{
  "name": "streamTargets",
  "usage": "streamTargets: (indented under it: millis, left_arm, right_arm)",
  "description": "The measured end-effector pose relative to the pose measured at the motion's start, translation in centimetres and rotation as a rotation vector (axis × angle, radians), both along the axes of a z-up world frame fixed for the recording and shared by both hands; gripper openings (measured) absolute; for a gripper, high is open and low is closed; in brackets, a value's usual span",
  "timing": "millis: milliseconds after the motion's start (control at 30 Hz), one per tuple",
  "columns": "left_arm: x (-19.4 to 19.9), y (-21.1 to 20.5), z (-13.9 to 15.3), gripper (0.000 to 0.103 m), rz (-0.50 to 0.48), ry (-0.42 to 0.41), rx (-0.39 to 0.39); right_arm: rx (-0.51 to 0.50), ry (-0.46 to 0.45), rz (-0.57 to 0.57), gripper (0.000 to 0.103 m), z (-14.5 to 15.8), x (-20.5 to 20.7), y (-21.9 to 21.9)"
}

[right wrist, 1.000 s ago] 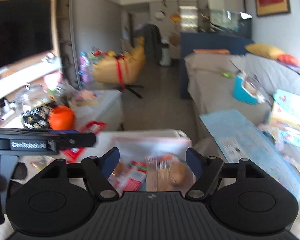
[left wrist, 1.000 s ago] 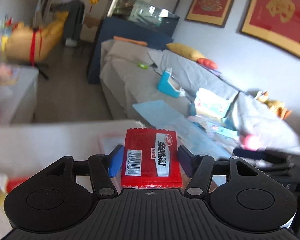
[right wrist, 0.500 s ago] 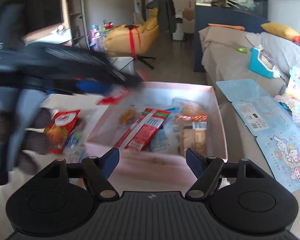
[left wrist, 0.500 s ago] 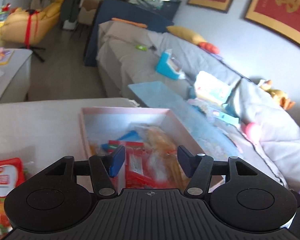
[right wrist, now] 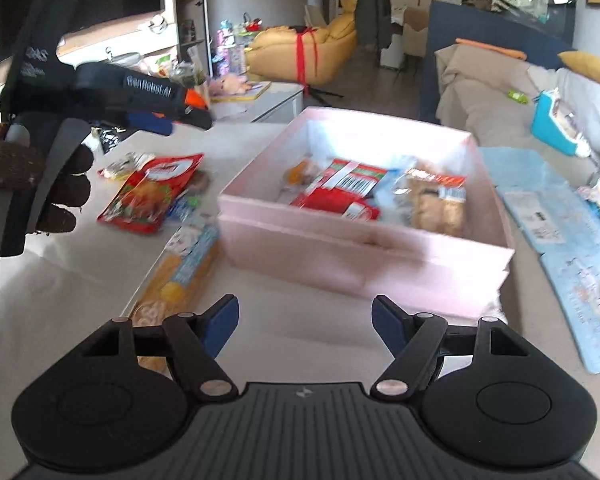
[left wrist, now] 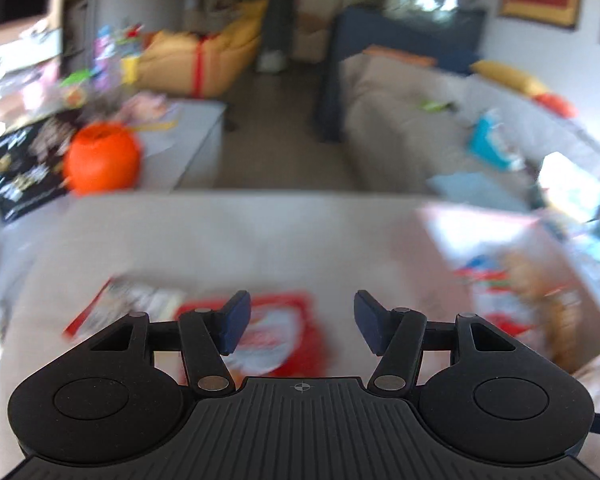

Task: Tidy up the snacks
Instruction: 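Move both open tools back over the chicken packet and bread loaf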

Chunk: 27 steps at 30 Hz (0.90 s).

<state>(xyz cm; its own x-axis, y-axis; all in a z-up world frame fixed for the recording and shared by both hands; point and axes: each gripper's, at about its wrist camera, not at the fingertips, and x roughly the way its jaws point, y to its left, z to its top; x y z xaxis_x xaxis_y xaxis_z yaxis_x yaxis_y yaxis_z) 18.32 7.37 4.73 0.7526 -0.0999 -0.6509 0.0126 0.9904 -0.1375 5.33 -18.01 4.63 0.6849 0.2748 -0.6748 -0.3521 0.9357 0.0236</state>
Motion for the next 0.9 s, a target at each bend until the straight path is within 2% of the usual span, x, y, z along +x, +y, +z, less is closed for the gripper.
streamTargets:
  millis: [133, 400, 667, 800, 900]
  left_arm:
    - [0.1, 0.8, -2.3, 0.063, 0.031, 0.065, 0.053]
    - [-3.5, -0.1, -2.7, 0.064, -0.103, 0.031, 0.095]
    - [-9.6, 1.1, -2.5, 0.061, -0.169, 0.047, 0.021]
    - [-11.5, 1.7, -2.6, 0.059, -0.127, 0.051, 0.051]
    - [-11.5, 2.8, -2.3, 0.056, -0.082, 0.048, -0.007]
  right_arm:
    - [0.016, 0.033, 0.022, 0.074, -0.9, -0.2, 0.8]
    - [0.037, 0.038, 0.047, 0.074, -0.7, -1.3, 1.2]
    - [0.05, 0.041, 0.07, 0.074, -0.5, -1.5, 1.9]
    - [0.062, 0.044, 0.079, 0.074, -0.4, -1.4, 2.6]
    - [0.101, 0.061, 0.09, 0.074, 0.0, -1.4, 3.0]
